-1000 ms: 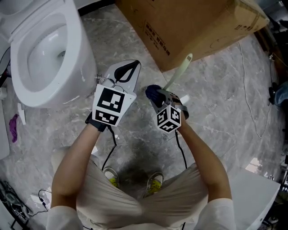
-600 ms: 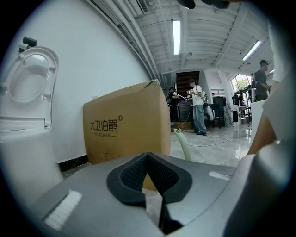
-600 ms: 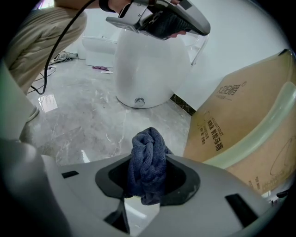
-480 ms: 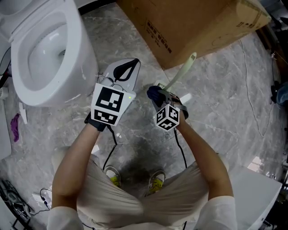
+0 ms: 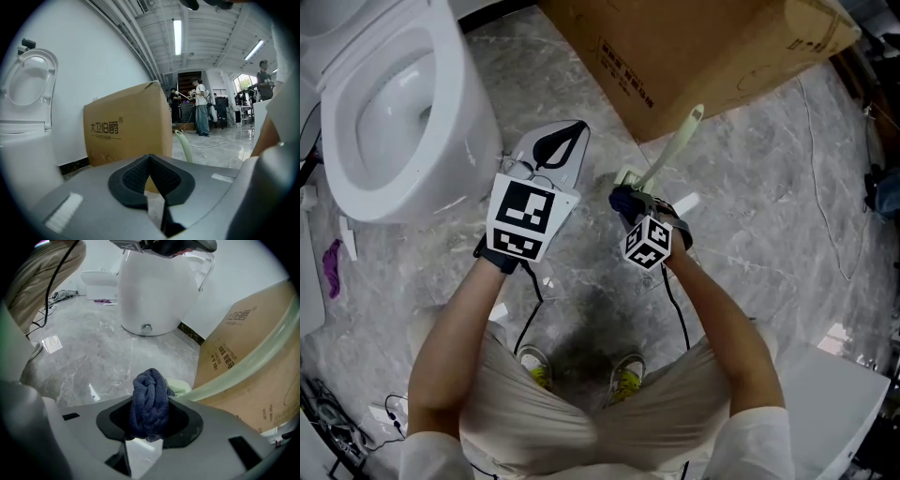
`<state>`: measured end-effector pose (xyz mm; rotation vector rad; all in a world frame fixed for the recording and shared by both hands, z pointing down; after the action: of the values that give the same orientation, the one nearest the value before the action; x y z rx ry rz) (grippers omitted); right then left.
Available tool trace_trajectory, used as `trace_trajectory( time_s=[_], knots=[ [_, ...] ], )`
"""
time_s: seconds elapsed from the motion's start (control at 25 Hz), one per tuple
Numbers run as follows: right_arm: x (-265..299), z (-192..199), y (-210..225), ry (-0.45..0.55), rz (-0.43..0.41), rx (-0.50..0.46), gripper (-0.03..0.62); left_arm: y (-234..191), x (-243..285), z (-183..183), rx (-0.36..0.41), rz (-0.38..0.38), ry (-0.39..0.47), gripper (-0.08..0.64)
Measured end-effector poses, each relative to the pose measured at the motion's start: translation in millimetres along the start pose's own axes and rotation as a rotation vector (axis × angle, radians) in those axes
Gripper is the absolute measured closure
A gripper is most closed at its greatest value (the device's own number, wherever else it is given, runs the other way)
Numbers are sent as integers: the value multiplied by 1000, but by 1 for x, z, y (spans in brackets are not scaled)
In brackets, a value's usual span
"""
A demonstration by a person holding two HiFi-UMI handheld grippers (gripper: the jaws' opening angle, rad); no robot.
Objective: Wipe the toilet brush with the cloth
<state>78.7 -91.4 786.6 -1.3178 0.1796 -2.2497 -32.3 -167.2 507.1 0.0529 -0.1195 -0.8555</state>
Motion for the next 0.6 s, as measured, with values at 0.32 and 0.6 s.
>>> trace_trajectory(
  time_s=[0.32,0.6],
  knots=[
    [6,0,0,-23,27,42,436,0,-2,3,0,5,-5,560],
    [10,0,0,-42,54,21,436,-7,-6,2,-9,-4,1,560]
  ],
)
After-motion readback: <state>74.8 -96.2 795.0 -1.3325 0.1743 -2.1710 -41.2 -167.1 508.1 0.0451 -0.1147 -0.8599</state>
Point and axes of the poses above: the fingertips, and each gripper's own axes: x forward along the fingers, y to its right, z out of its underside, the point moved 1 cm from there along -x, backward along the fingers, and after that the axes turned 8 degrees about y, right-handed, at the moved point
